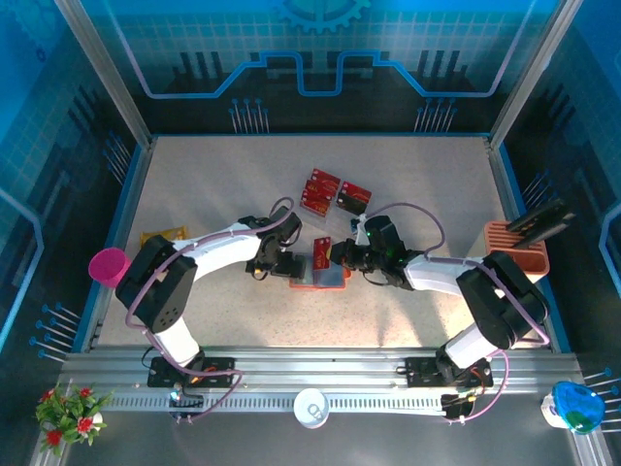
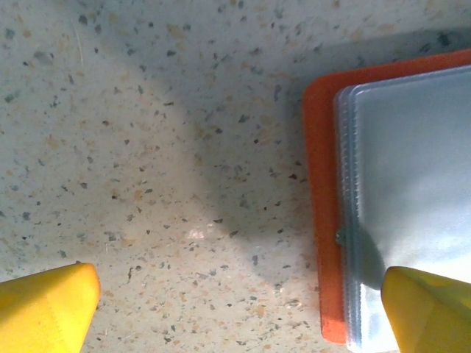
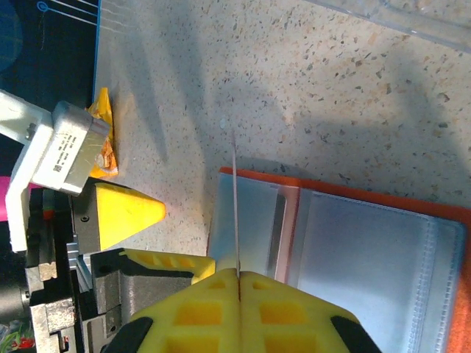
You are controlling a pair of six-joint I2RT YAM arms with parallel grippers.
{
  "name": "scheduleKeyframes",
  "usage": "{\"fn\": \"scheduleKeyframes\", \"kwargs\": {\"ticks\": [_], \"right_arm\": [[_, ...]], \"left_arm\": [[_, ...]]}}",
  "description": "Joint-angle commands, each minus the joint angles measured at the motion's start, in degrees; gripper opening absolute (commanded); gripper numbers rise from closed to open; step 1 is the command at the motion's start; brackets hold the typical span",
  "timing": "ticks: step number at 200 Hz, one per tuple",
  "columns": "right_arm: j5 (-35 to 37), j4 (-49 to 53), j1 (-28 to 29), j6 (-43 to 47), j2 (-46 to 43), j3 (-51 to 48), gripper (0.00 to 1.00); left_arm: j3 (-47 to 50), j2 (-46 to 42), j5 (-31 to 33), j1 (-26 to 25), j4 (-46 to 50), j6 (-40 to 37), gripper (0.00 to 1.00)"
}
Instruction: Put the credit cards into the card holder
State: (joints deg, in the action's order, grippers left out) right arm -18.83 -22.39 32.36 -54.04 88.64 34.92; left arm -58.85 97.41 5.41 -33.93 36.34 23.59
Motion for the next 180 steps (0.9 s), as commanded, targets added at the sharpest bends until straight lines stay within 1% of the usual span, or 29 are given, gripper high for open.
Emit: {"fn": "scheduleKeyframes", "kwargs": {"ticks": [1,58,180], "right_arm": [[0.8,-2.9,0.8,-0.3,1.1,-0.5,0.0],[2.5,-3.9,1.1,-0.3,2.1,-1.6,0.0],[2.6,-5.5,2.3,-0.3,5.7,-2.4,0.0]], "left_arm": [[0.7,1.5,1.8,-0.4,2.2,-0.6,0.99],[0.7,2.7,2.3,-0.6,3.5,-0.4,0.99],[1.7,2.4,2.0,-0.6,3.1,-0.1,0.99]]}}
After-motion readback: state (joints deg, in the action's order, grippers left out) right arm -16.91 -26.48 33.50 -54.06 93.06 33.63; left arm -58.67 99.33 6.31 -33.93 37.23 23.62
